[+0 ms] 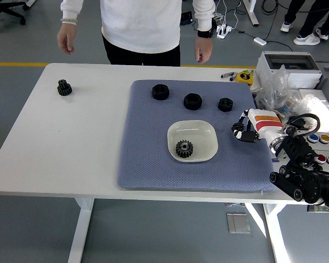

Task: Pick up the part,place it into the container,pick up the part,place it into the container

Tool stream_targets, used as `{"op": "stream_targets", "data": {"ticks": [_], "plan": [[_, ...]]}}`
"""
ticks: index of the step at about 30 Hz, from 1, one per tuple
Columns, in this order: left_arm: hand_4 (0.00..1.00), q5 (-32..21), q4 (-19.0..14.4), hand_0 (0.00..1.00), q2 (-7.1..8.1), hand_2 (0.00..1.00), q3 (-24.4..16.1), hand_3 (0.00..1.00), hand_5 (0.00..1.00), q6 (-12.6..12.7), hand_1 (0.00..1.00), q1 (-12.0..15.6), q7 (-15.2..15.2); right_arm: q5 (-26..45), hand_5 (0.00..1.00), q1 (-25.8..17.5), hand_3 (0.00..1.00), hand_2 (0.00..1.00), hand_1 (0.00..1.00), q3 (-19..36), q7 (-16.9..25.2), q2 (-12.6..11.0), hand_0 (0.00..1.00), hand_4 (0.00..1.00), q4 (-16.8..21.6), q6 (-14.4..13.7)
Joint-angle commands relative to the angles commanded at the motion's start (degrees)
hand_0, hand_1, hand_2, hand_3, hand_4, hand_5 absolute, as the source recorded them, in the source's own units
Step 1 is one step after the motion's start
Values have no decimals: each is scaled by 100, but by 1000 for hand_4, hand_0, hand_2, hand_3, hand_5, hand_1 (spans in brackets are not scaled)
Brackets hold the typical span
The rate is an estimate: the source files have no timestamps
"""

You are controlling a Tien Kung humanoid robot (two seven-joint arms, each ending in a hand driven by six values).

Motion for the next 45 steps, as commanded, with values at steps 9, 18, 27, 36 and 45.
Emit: {"op": "stream_targets", "data": {"ticks": [9, 18, 27, 36, 45], "plan": [[631, -1, 12, 630, 29, 631, -39, 564, 556, 16, 633, 46, 6, -1074, 345, 113, 437, 295, 150, 810, -104, -150, 2, 655, 888, -42], [632, -21, 25, 630, 65, 627, -77, 564, 556, 37, 633, 94, 8, -2527, 345, 439, 439, 294, 152, 772, -244, -265, 2, 657, 2032, 780], [632, -56, 22, 630, 111, 627, -83, 564, 557, 72, 633, 87, 18, -3408, 346, 1061, 440, 292, 151, 52, -151, 13, 2, 658, 2398, 1555], [631, -156, 11, 630, 151, 625, -7, 563, 556, 132, 633, 85, -8, -3873, 356, 1373, 440, 295, 151, -210, 5, 258, 2, 660, 1904, 2208], [631, -134, 12, 631, 173, 622, -30, 563, 556, 130, 632, 81, 0, -3745, 373, 1622, 444, 296, 152, -347, 154, 157, 2, 658, 2034, 2681]]}}
